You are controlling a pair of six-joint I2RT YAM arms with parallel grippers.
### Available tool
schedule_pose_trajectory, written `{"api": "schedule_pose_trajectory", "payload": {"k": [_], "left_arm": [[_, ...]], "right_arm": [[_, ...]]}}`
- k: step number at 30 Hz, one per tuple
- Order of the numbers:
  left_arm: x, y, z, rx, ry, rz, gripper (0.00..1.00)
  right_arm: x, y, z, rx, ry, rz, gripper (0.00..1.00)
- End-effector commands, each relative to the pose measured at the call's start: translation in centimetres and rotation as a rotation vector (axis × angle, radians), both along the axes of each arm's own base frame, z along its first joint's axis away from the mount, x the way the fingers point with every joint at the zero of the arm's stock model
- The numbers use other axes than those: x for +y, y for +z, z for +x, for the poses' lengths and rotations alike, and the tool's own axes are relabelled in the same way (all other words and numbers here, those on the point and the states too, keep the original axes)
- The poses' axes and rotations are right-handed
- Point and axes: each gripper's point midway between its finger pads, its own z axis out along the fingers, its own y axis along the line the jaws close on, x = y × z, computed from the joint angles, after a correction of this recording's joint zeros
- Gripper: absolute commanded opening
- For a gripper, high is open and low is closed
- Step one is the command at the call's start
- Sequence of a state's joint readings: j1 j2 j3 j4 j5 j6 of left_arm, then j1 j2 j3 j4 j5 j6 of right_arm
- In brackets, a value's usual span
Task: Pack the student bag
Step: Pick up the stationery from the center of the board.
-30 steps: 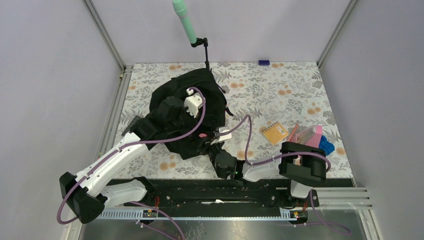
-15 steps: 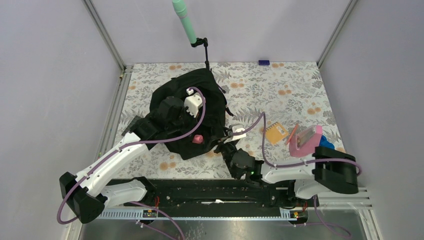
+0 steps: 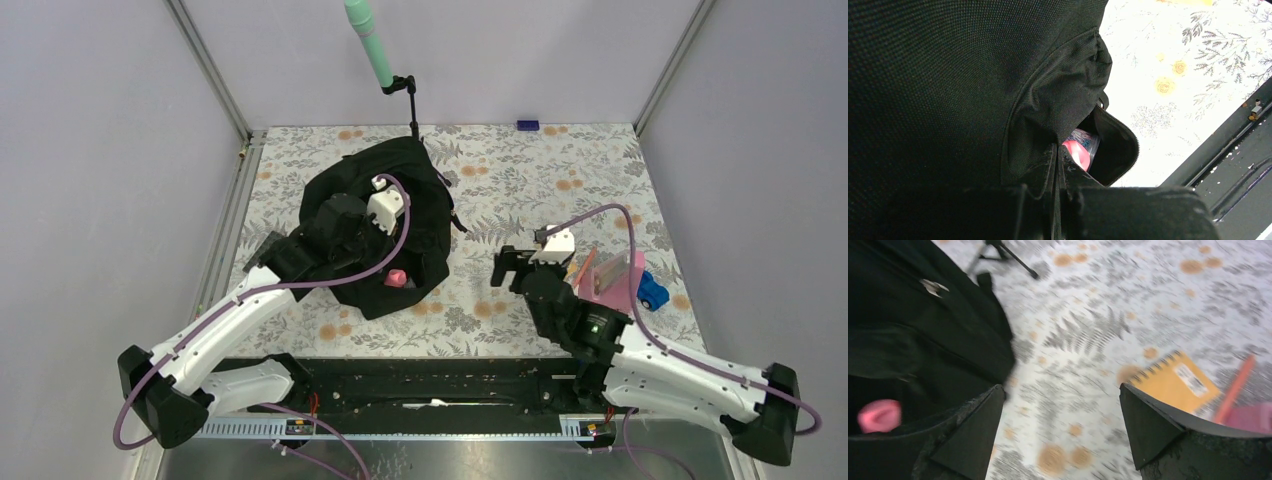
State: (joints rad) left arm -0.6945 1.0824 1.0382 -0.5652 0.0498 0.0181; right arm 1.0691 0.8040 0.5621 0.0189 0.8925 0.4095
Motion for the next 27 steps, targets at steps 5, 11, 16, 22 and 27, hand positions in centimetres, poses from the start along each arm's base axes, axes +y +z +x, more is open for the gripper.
{"api": "schedule_pose_trajectory", "payload": {"k": [5,11,16,22,27], "left_arm": [[0.1,3.9,1.4,-0.156,0.037,-0.085,0.00],[0.7,4.8,1.3,-0.169,0.069,-0.100,0.00],[0.7,4.9,1.1,-0.162,0.068,-0.109,0.00],[0.6,5.3,0.9,-0.166,0.058,-0.121,0.00],[0.6,5.4,0.8,-0.171,0.059,-0.125,0.00]], "right_arm": [[-8.5,-6.3,-1.2,0.375,-0.167,-0.222,0.85],[-10.0,-9.8,1.8,0.551,-0.237,-0.256,0.83],[-12.1,-11.6,4.9,0.711,-0.336,-0.251,0.82],[-14.9,-12.8,7.5,0.828,-0.449,-0.193,0.82],[-17.7,-13.9,8.4,0.913,-0.538,-0.194,0.81]]}}
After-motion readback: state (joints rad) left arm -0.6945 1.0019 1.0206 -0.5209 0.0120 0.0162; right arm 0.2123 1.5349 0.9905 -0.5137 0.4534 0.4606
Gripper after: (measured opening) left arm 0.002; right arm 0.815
